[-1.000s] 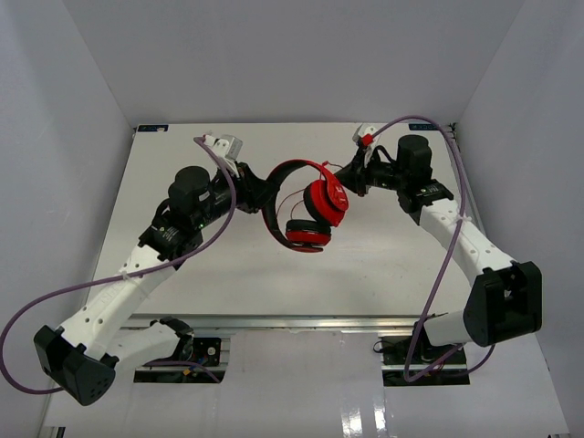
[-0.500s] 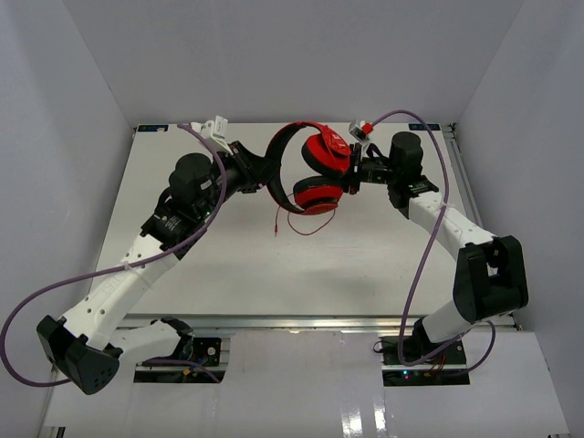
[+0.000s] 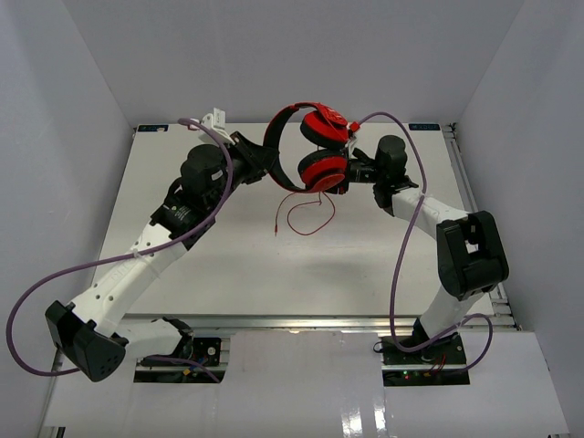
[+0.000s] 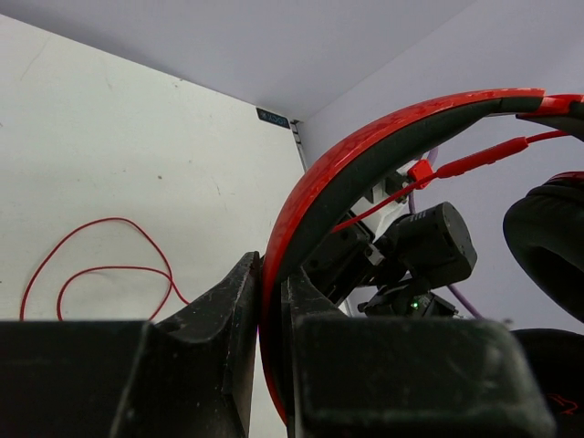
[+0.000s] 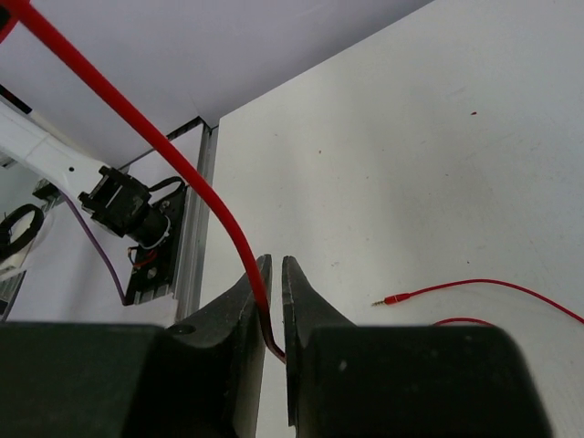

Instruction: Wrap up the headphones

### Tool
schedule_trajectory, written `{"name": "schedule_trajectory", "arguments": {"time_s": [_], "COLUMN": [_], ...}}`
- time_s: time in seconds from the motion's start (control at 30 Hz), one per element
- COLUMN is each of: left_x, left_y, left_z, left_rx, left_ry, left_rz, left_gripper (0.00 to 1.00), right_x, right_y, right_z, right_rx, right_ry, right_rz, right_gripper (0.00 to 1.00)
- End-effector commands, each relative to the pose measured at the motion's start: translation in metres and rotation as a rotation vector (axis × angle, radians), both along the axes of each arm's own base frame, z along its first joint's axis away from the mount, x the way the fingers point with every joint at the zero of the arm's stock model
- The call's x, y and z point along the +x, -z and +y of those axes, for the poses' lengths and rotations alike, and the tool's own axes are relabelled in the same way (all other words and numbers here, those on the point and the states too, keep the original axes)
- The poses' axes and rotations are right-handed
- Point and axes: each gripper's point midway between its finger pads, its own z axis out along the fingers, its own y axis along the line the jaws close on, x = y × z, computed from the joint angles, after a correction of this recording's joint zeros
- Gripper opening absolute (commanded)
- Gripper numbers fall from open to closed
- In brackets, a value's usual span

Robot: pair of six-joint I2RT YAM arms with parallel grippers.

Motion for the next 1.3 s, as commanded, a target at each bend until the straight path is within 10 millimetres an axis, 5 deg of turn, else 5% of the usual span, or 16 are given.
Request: {"name": "schedule_trajectory", "arguments": {"time_s": [0.0, 0.57, 0.8, 1.03, 1.17, 1.27], "left_x": [-0.002, 0.011, 0.019, 0.026, 0.034, 0.045], "left_y": [-0.061, -0.078, -0.086, -0.075, -0.067, -0.049], "left_z": [0.007, 0.010, 0.049, 0.082, 0.105, 0.116], "left_rx": [-0.134, -0.275, -0.354, -0.398, -0.304, -0.152], "left_ry": [-0.037, -0.110, -0.319, -0.507, -0.647, -0.740], "left_rz": [-0.107, -0.089, -0.093, -0.091, -0.126, -0.143], "left_gripper": [0.00, 0.00, 0.00, 0.00, 0.00, 0.00], "right_x": [-0.002, -0.045, -0.115, -0.163, -0.143, -0.119], "right_y": [-0.027, -0.024, -0.001, 0.009, 0.019, 0.032], "right_z": [0.004, 0.027, 0.034, 0.045, 0.046, 0.038], "right_rx": [0.058, 0.116, 0.109, 0.030, -0.093, -0.272], "right_ry": [-0.043, -0.184, -0.296, -0.321, -0.180, -0.065], "right_rz": [-0.080, -0.064, -0.155, -0.225, -0.313, -0.354], "right_gripper": [0.19, 0.50, 0.50, 0.34, 0.11, 0.08]}}
